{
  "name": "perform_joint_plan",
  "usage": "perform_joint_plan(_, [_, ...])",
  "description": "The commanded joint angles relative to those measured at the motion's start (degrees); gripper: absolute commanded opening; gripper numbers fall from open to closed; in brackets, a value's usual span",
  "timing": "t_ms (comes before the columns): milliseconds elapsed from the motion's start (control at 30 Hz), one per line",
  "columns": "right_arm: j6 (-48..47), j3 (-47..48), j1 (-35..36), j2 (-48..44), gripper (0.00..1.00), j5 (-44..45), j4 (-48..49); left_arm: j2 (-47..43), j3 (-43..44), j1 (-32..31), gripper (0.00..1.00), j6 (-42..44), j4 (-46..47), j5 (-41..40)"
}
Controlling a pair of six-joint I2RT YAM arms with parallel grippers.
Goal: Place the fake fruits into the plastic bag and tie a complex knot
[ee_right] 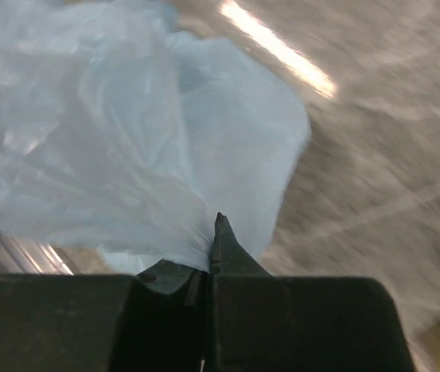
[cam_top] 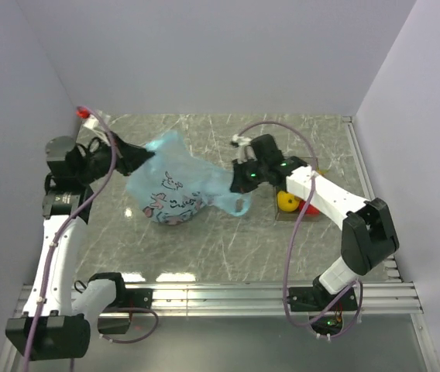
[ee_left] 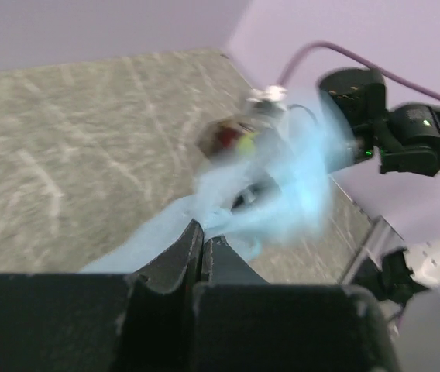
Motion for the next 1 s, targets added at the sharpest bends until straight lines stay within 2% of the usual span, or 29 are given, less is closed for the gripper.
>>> perform_joint_plan(0, [-2.7, -3.5, -10.6, -4.9, 0.0, -6.9, -2.4, 0.4, 1.3, 7.7, 0.0, 2.0, -1.8, 4.1])
perform_joint_plan(33, [-2.9, -4.6, -12.1, -6.1, 0.0, -9.2, -3.2, 1.1, 2.2, 12.1, 0.0, 4.3, -2.5, 6.6])
perform_joint_plan(133, [-4.6, -8.9, -13.1, -11.3, 0.0, -17.5, -3.8, 5.3, 3.8, 17.5, 0.0, 4.1, -2.4, 11.4])
perform_joint_plan(167, [-2.9, -10.2, -12.7, -14.1, 0.0, -21.8, -2.6, 6.6, 4.3, 17.7, 0.0, 3.9, -1.8, 13.3])
perform_joint_plan(233, [-1.6, -12.1, -9.5, -15.8, 0.0, -23.9, -0.3, 10.0, 5.6, 16.4, 0.0, 3.5, -0.7, 16.3])
perform_joint_plan(267, [-2.3, -10.8, -7.5, -16.0, 0.22, -23.5, -0.8, 10.9, 5.9, 15.5, 0.0, 2.8, 0.4, 18.5])
perform_joint_plan(300, [-3.1, -9.7, -3.9, -15.8, 0.36, -20.9, -1.9, 12.6, 7.8, 14.3, 0.0, 4.2, -0.8, 19.3])
perform_joint_plan(333, [-3.6, -8.7, -2.7, -15.6, 0.46, -19.3, -3.2, 13.6, 9.3, 12.1, 0.0, 6.1, -3.0, 20.2])
perform_joint_plan(367, [-3.3, -7.5, -2.1, -15.7, 0.65, -17.0, -2.8, 14.7, 10.9, 11.0, 0.0, 8.5, -6.2, 21.4])
perform_joint_plan(400, [-2.8, -7.0, -2.1, -16.1, 0.74, -13.3, -2.0, 16.6, 14.3, 10.1, 0.0, 13.8, -13.0, 21.1])
perform_joint_plan(467, [-3.3, -4.4, -1.9, -17.2, 0.93, -9.6, -0.2, 18.6, 16.1, 8.2, 0.0, 16.7, -17.4, 22.3])
perform_joint_plan(500, [-3.3, -3.5, -1.8, -17.4, 0.95, -5.8, 1.2, 19.1, 17.4, 7.9, 0.0, 18.8, -20.7, 22.5])
perform_joint_plan(633, [-4.2, 1.8, -1.8, -15.1, 0.96, 0.1, 3.2, 20.8, 18.6, 6.0, 0.0, 21.0, -23.0, 23.8])
perform_joint_plan(700, [-4.5, 4.7, -1.9, -12.8, 0.97, 0.7, 3.4, 22.7, 20.2, 5.3, 0.0, 22.7, -24.3, 24.5])
perform_joint_plan(800, [-3.8, 7.4, -1.9, -7.9, 0.98, -3.4, 4.0, 26.6, 24.4, 3.1, 0.0, 28.2, -30.1, 23.3])
perform_joint_plan(833, [-2.6, 8.0, -1.9, -5.7, 0.98, -7.4, 3.7, 27.7, 25.7, 2.4, 0.0, 29.1, -32.8, 22.5])
perform_joint_plan(967, [2.5, 7.4, -1.5, -4.1, 0.98, -16.0, 5.6, 32.5, 31.7, 0.2, 0.01, 28.9, -34.7, 18.4])
